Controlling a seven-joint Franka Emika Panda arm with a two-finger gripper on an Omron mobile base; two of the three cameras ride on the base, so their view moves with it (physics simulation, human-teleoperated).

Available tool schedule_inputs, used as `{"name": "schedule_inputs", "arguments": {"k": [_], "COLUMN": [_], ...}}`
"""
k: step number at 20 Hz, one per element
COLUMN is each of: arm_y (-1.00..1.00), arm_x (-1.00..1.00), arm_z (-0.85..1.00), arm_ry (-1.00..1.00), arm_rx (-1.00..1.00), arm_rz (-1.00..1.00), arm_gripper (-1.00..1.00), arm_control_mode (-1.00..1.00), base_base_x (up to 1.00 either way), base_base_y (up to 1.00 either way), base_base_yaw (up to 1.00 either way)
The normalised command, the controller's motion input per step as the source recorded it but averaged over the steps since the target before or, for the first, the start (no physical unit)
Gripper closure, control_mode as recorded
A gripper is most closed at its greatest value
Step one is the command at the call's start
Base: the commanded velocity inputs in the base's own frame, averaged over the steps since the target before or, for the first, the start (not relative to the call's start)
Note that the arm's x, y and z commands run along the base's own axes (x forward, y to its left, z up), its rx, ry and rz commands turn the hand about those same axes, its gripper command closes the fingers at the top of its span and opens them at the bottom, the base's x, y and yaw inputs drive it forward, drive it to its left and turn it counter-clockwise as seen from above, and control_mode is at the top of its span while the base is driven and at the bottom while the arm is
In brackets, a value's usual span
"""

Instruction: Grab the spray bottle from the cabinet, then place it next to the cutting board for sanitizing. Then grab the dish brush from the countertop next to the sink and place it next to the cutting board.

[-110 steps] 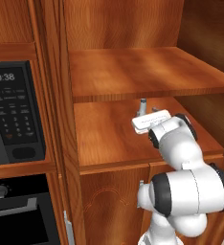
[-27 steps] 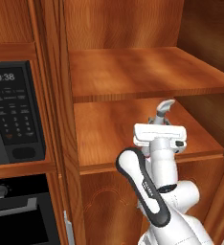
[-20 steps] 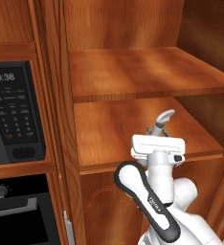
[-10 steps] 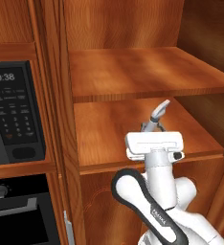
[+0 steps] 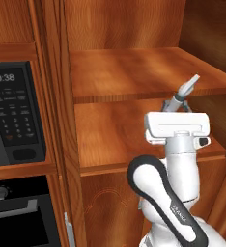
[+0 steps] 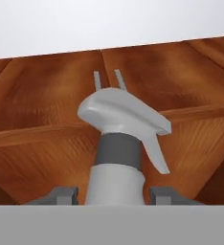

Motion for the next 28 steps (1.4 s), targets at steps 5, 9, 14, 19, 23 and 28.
{"name": "schedule_inputs", "arguments": {"k": [5,9,14,19,23,28], "arm_y": [-0.25,-0.32,-0.06,0.00,0.00,0.00], "arm_x": [-0.35,-0.45,-0.60,-0.58,-0.31,0.03], "arm_z": [1.00,1.00,0.57,0.08,0.15,-0.05], "arm_ry": [0.18,0.23,0.14,0.00,-0.03,-0.01], "arm_rx": [-0.04,-0.11,-0.13,0.01,0.00,0.00], "arm_rz": [0.00,-0.02,-0.09,-0.06,-0.01,0.00], "arm_gripper": [1.00,1.00,1.00,1.00,1.00,1.00], "arm_control_mode": [-1.00,-1.00,-1.00,-1.00,-1.00,-1.00], "base_base_x": [0.00,0.00,0.00,0.00,0.00,0.00], "base_base_y": [0.00,0.00,0.00,0.00,0.00,0.00], "base_base_yaw": [0.00,0.00,0.00,0.00,0.00,0.00]}}
